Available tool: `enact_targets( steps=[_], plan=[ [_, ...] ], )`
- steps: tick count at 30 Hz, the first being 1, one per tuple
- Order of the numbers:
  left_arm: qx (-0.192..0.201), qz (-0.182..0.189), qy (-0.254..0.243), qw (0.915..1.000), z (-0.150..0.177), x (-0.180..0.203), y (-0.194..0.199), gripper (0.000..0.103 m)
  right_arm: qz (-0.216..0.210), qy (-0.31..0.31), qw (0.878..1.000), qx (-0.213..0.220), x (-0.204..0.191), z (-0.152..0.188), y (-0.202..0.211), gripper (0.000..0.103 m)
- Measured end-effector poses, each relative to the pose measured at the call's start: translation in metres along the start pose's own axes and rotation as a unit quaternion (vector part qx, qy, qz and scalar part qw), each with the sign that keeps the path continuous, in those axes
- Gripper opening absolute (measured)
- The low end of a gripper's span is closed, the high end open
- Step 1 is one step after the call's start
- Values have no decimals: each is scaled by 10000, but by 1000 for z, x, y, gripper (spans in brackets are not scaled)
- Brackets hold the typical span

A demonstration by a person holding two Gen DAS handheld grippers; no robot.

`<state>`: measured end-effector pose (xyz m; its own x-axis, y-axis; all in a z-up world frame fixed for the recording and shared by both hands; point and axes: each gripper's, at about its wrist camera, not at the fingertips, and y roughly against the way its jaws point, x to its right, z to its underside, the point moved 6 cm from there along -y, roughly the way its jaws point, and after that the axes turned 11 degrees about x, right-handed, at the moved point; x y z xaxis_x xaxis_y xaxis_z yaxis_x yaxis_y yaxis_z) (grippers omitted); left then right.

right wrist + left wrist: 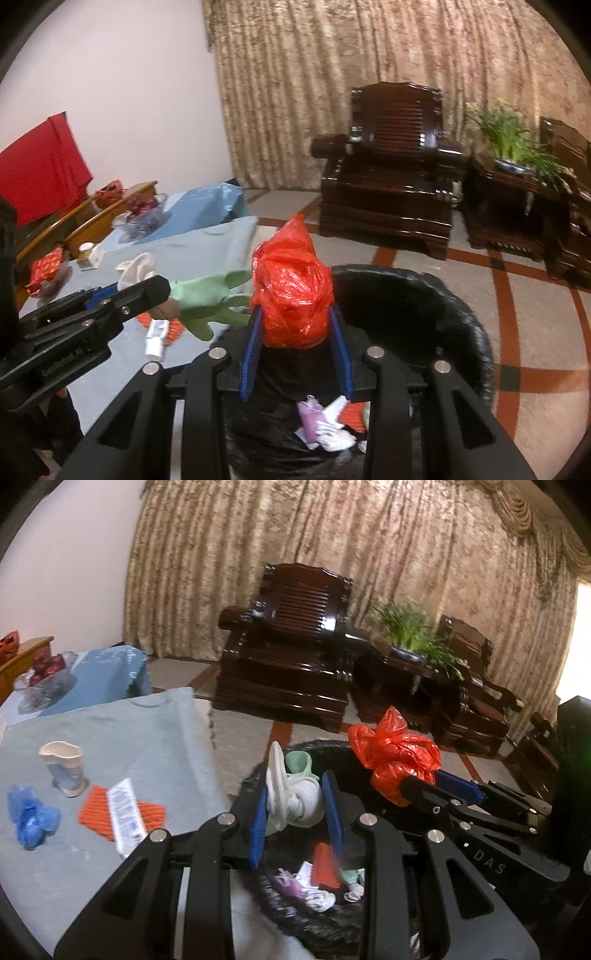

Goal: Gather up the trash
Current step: 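Carry the white cloth and red bag over the bin and open both grippers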

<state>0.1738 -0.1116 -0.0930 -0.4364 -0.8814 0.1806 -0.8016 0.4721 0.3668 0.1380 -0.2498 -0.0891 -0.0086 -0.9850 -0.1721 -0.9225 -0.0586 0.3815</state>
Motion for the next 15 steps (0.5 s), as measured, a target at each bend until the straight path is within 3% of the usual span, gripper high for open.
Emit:
enact_targets(
  steps=[7,11,13,15],
  plan=[
    [-214,191,-154,9995,13,26,-30,27,415,-149,9989,-155,40,16,1,35],
    [-405,290,-166,9986,22,32,-43,31,605,-236,9975,-263,55,23,-2,42],
    [-461,322,-149,9983,24,33,-46,45,661,-254,9971,-296,60,24,-4,47],
    [-454,321,-154,9983,25,32,-47,57,744,-274,9965,-272,65,26,-2,64]
  ],
)
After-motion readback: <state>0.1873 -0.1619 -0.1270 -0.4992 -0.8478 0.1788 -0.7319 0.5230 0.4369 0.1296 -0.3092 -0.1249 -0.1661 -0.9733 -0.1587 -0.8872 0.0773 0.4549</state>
